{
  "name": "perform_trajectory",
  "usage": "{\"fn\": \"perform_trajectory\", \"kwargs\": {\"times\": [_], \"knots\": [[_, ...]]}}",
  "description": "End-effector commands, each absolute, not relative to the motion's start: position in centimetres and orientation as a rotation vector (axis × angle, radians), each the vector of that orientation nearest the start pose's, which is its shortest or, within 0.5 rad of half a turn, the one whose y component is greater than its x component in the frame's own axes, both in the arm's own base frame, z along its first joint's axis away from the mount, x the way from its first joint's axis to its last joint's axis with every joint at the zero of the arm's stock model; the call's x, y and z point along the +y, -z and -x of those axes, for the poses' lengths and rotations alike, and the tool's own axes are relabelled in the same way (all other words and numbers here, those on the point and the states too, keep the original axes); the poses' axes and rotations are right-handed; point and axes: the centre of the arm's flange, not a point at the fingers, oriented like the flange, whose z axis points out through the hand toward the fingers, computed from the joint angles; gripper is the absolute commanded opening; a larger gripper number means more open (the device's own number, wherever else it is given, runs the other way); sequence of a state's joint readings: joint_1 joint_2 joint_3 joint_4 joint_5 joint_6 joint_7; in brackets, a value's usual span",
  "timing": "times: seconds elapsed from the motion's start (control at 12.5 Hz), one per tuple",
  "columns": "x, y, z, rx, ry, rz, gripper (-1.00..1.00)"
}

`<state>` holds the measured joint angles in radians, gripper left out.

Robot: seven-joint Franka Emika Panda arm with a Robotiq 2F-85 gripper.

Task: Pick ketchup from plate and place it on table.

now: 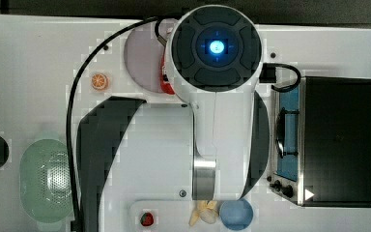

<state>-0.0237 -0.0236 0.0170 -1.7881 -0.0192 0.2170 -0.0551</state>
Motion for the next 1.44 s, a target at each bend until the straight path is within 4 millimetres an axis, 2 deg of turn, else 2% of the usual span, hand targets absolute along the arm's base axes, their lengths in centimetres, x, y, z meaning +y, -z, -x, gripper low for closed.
{"fn": "perform_trajectory", "kwargs": {"times": [0.08, 0.24, 0.4, 0.56, 1.04, 1.44], "knots": [[-3.2, -57.9, -48.6, 1.282, -0.104, 2.893, 0.59], [-3.1, -57.6, -48.9, 1.277, -0.100, 2.894, 0.99], [-2.6, -56.7, -50.1, 1.255, -0.069, 2.898, 1.00], [-1.8, -54.9, -51.6, 1.222, -0.067, 2.911, 1.00], [1.7, -46.3, -56.0, 1.083, -0.193, 2.974, 1.00], [2.7, -40.4, -60.4, 0.656, -0.192, 3.053, 1.00]]}}
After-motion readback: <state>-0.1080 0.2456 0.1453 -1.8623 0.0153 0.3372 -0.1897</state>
